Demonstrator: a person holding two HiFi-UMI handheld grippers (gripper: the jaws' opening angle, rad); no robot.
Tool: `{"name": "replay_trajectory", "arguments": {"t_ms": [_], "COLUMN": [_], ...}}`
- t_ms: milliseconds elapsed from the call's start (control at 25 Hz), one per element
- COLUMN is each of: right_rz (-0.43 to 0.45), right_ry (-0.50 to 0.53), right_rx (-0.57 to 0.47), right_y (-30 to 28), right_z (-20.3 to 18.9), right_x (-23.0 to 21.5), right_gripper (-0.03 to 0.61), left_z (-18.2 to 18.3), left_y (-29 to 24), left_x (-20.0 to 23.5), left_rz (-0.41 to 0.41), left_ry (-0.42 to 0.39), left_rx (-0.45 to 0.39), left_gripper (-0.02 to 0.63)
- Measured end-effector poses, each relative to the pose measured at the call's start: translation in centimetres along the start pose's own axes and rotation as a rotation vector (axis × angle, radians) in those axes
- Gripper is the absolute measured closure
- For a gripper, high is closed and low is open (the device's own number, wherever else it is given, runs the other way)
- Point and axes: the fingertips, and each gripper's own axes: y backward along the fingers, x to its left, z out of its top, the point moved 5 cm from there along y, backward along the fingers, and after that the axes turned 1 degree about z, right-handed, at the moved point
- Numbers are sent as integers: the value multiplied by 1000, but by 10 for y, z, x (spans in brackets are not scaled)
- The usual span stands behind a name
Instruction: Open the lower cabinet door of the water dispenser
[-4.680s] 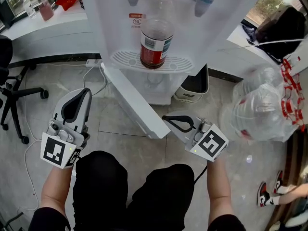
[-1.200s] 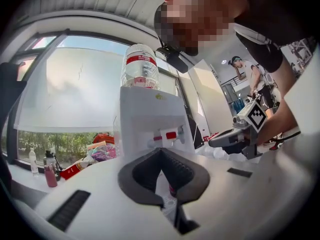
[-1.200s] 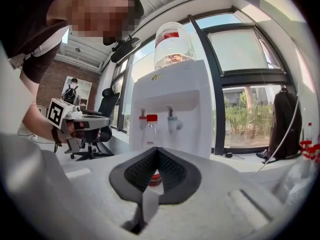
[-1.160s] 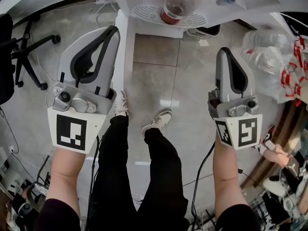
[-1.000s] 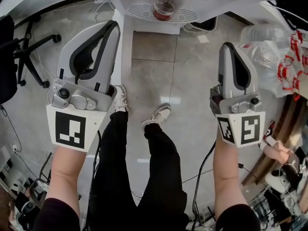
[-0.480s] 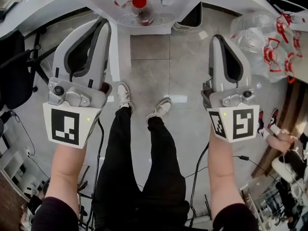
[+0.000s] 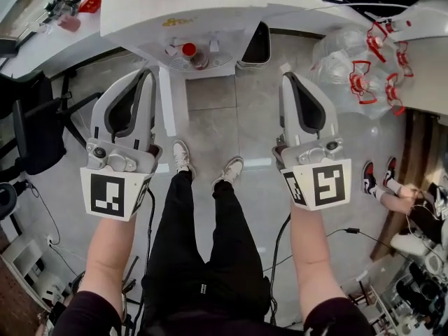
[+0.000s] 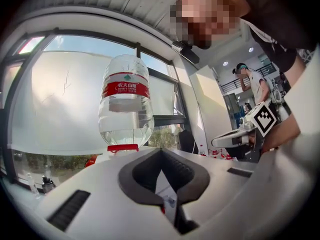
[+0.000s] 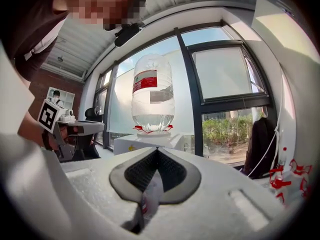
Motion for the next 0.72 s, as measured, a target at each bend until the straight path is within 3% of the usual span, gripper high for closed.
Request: {"name": "replay_trajectory", "arguments": {"t_ms": [320,440,560,720], "right_rz": [11,15,16,17], "right_ry": [21,26,32,37], "right_rx": [3,-10,-17,-7], "right_y": [13,15,19,23], "right_z": [70,93,110,132], "right_x": [6,12,17,21], "right_gripper": [575,575,575,576], "left_z": [69,94,112,132], "left_y": [4,8,15,29], "left_x": [2,11,19,29], "left_rz": [15,27,43,74], "left_ry": [33,7,-14,16], "left_rx": [-26,-47,-69,-68], "left_gripper": [606,606,606,606]}}
